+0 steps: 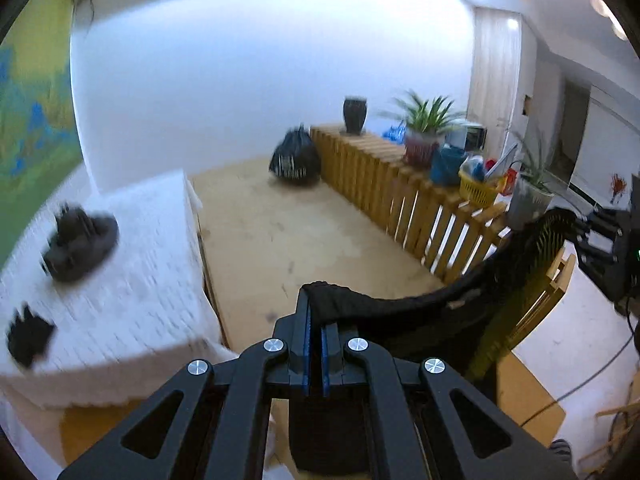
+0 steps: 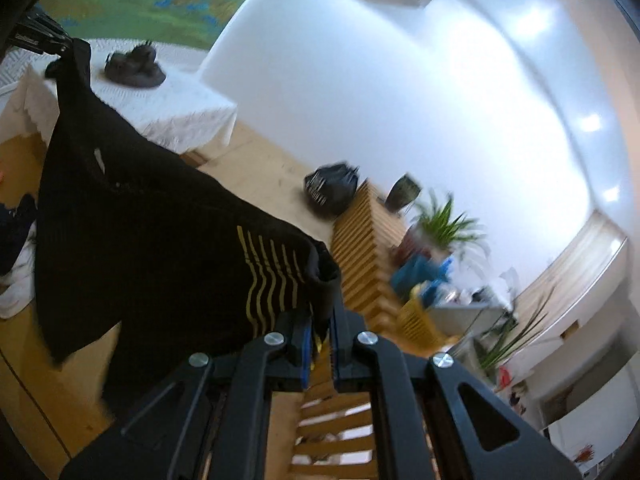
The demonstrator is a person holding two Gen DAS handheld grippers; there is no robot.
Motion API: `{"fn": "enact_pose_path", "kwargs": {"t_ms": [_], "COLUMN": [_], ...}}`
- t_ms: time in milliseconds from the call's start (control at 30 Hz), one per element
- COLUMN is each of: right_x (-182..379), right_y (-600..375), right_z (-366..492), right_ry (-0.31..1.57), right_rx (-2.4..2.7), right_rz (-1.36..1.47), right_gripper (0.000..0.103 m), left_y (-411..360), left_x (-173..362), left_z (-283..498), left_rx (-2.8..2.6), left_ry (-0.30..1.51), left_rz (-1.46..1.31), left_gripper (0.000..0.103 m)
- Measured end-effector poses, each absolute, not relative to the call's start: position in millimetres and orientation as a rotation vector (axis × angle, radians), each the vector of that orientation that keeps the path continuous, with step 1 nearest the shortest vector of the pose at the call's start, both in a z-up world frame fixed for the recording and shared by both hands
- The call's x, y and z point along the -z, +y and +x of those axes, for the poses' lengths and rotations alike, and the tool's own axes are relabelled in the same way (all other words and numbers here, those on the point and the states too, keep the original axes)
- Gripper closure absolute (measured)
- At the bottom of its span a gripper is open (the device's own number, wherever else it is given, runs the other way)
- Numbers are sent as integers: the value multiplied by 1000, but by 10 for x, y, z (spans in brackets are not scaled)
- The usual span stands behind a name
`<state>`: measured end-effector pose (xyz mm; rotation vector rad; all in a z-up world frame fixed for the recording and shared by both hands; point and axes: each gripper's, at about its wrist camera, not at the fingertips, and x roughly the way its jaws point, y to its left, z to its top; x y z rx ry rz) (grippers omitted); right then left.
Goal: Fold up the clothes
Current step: 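Lay the shorts flat on the table and open both grippers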
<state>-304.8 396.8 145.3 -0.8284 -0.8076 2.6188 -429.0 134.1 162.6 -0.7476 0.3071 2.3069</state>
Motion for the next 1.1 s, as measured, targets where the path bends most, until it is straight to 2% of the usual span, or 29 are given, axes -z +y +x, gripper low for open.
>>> {"fn": "enact_pose_path", "kwargs": {"t_ms": [100,200,333,533,633,767,867,1000,1100], "right_x": [-1444,-1019,-84,1575,2066,2395,2634,2537,2384], "right_y": [3882,3770,3584,3453,3424,3371,3333,3386,3483], "right_z": [-2780,-2461,-2035,-1426,-1157,-836,-596,-354,-214], "right_ry": [-840,-859,-883,-770,-732,-694,-664,-615,-540], "right_rx": [-2642,-2659,-2668,-2609,-2561,-2510,-2470,-2482,-2514], "right_rz": [-774,-819,-961,-1390,-1538,-1648,-1727,-1775,-1781], "right_gripper": [96,97,97,96,96,96,93,87,86], "left_y": [1143,986,793,640,609,522,435,364,337], "left_x": [-1583,-1104,18,2004,2722,2996,3006,2922,2776], "left_z": [-4006,-3705,-3263,-2601,-2225,-1888,-1735,-1642,-1599], "left_rx": [-2271,-2221,-2169,-2020,-1927,-1882,-1877,-1856,-1850], "left_ry": [290,290,272,272,280,257,244,248,237], "left_rz": [-702,-754,-861,-1199,-1340,-1402,-1412,-1423,-1416], "left_gripper": [100,100,100,100,100,99,94,92,92]}}
